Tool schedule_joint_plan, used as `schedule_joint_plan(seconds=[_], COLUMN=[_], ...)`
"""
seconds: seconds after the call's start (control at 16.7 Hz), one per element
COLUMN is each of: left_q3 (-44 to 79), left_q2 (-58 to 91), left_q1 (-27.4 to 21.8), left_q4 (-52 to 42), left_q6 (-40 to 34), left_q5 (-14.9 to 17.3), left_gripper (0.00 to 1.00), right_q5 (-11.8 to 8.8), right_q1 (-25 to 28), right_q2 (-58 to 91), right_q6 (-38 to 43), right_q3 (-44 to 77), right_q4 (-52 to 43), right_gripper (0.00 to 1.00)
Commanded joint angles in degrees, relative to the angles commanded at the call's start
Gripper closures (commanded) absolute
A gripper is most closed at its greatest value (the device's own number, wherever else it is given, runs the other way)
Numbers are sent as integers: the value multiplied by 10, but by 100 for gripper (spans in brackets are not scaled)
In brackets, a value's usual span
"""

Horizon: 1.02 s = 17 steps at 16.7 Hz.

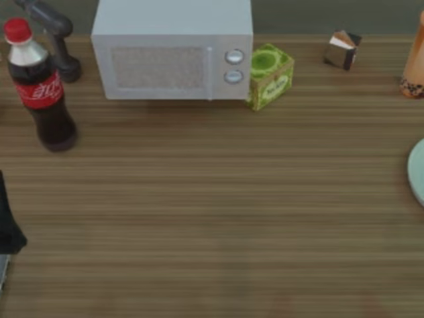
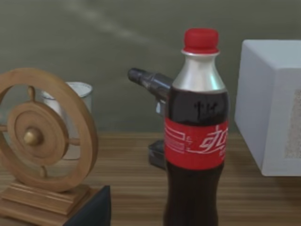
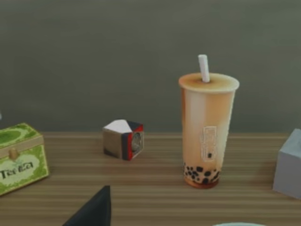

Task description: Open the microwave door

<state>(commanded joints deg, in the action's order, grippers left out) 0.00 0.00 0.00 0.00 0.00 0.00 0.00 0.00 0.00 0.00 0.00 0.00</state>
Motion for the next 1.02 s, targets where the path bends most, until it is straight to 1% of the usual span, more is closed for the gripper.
schedule_joint_plan(seconds=[0.24,0.48,0.72,1.02], left_q3=[17,122,312,622], left_q2=[17,119,303,603], left_q1=[-6,-38,-89,-169], left_q4=[-10,-70,-168,-324], left_q6=[-5,-35,-81,-152], left_q5=[-2,-17,-43,-83], left_gripper=[0,0,0,0], right_q5=[0,0,0,0], right_q1=[0,0,0,0], right_q2=[0,0,0,0], right_q6=[0,0,0,0], right_q3=[0,0,0,0], right_q4=[0,0,0,0], right_gripper=[0,0,0,0])
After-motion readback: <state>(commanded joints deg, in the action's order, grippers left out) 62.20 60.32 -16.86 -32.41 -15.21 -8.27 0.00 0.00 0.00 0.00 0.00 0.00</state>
